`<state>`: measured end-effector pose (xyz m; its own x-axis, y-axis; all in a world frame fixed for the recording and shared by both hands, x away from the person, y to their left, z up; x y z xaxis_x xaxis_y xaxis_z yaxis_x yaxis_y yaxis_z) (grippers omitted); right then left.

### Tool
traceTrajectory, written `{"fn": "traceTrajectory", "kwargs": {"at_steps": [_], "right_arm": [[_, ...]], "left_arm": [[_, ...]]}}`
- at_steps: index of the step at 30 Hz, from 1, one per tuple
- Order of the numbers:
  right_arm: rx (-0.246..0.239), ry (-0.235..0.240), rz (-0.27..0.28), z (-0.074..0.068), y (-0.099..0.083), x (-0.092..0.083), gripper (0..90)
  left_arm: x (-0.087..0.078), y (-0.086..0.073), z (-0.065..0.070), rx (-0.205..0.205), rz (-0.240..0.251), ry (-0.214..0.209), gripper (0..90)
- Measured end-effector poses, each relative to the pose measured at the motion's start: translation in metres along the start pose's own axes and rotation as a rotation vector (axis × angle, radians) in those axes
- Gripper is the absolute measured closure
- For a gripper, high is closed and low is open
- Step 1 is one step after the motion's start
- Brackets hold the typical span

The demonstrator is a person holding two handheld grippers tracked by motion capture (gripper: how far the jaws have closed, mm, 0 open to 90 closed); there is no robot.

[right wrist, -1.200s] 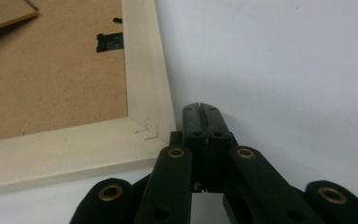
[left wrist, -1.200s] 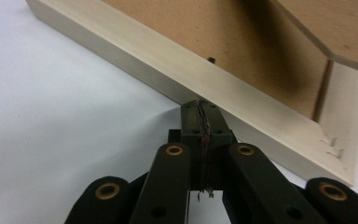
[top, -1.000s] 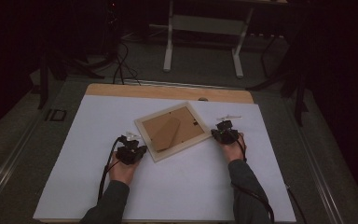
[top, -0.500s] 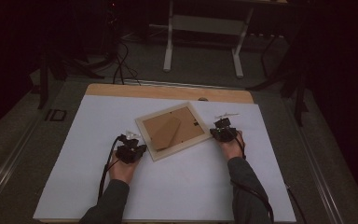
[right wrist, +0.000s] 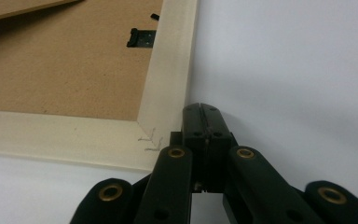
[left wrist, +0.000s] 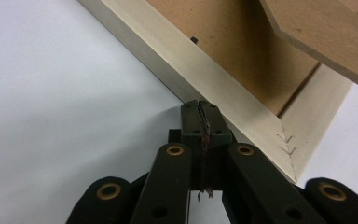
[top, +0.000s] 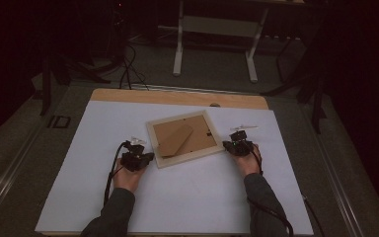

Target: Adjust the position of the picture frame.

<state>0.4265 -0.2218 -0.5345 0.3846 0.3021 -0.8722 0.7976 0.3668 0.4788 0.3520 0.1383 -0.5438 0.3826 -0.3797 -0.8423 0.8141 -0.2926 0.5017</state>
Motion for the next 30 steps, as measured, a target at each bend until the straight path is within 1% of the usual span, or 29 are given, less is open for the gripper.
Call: {"fn": "traceTrajectory", "kwargs": {"at_steps": [2, 4, 7, 12, 16, 18, 21, 23, 27, 30], "right_arm": [[0.002, 0.011, 0.003, 0.000, -0.003, -0.001, 90.0], [0.012, 0.023, 0.009, -0.001, -0.007, -0.002, 90.0], [0.010, 0.020, 0.013, -0.004, -0.010, -0.003, 90.0], [-0.002, 0.023, 0.009, -0.010, -0.018, -0.007, 90.0], [-0.007, 0.017, 0.010, -0.015, -0.024, -0.010, 90.0], [-0.003, 0.022, 0.014, -0.017, -0.027, -0.010, 90.0], [0.006, 0.041, 0.016, -0.021, -0.032, -0.012, 90.0], [0.004, 0.035, 0.019, -0.025, -0.035, -0.013, 90.0], [-0.021, 0.004, 0.005, -0.033, -0.038, -0.015, 90.0], [-0.020, 0.009, 0.014, -0.036, -0.042, -0.016, 90.0]], "left_arm": [[0.000, -0.001, -0.001, 0.017, 0.002, 0.004, 90.0], [-0.001, -0.001, -0.001, 0.023, 0.001, 0.009, 90.0], [-0.002, -0.001, -0.001, 0.020, 0.000, 0.020, 90.0], [-0.003, -0.003, -0.004, 0.016, -0.003, 0.021, 90.0], [-0.004, -0.004, -0.005, 0.018, 0.001, 0.019, 90.0], [-0.005, -0.006, -0.008, 0.022, 0.003, 0.011, 90.0], [-0.006, -0.009, -0.011, 0.013, 0.008, -0.005, 90.0], [-0.007, -0.010, -0.012, 0.012, 0.012, -0.004, 90.0], [-0.009, -0.013, -0.014, 0.013, 0.017, -0.001, 90.0], [-0.010, -0.017, -0.015, 0.016, 0.026, -0.014, 90.0]]}}
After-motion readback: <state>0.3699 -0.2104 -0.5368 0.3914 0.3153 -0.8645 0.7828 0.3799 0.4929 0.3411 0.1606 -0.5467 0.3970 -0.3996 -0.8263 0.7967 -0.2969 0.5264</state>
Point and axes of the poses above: each handheld gripper's, and its own axes: x roughly forward along the jaws, y roughly out of its top, z roughly to its right, the point moved 1 cm from there along x, roughly forward along the jaws, and after that the axes turned 14 degrees about -z, right-handed, at the moved point
